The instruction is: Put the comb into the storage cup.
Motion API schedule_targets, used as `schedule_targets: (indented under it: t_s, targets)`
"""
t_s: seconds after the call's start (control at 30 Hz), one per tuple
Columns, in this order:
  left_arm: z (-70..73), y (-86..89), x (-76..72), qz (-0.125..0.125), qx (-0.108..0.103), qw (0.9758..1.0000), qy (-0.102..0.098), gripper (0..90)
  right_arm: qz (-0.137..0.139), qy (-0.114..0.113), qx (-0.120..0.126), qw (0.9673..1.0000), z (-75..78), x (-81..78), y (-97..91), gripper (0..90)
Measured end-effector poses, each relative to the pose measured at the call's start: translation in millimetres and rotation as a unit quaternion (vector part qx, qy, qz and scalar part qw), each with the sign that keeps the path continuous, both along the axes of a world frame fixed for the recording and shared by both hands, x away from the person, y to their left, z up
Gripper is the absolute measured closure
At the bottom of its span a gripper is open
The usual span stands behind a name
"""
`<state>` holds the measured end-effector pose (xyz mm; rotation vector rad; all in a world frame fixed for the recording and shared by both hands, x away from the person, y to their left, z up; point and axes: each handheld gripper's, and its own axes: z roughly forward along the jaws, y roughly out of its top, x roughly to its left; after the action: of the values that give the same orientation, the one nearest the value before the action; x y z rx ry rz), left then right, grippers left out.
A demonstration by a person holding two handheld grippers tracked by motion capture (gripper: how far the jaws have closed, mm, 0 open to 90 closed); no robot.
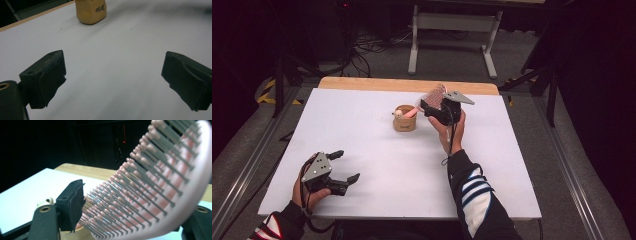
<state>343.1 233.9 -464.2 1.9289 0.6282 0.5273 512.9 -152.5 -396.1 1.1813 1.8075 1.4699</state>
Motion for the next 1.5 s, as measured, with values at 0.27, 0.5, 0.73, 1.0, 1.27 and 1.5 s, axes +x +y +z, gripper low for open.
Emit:
schedule_targets:
  t_s: [0.27, 0.5, 0.73, 1.0, 1.27, 1.5]
  targets:
    - [-0.2, 0.2, 0.1, 0.000, 0.003, 1.0000, 0.000, 6.1, 0.001, 0.005, -0.012, 0.9999, -1.2, 0.3, 1.4, 21.2]
    - [0.3, 0.4, 0.1, 0.002, 0.002, 1.0000, -0.001, 6.0, -0.005, -0.003, -0.018, 0.9998, 1.9, -1.2, -1.5, 13.4]
    - [0.0, -0.4, 0.3, 0.000, 0.005, 1.0000, -0.001, 6.1, -0.013, -0.011, -0.020, 0.9997, 5.2, -2.2, -5.8, 5.5]
    - [0.5, 0.3, 0.3, 0.001, 0.005, 1.0000, -0.002, 6.1, -0.021, -0.020, -0.035, 0.9990, 7.5, -3.5, -6.1, 3.6]
    - [0.9, 0.8, 0.1, 0.001, 0.003, 1.0000, -0.003, 6.1, -0.025, -0.028, -0.052, 0.9979, 11.4, -6.2, -7.0, 2.8]
    - [1.0, 0.2, 0.1, 0.000, 0.006, 1.0000, -0.003, 6.1, -0.026, -0.039, -0.063, 0.9969, 15.9, -9.4, -8.4, 3.0]
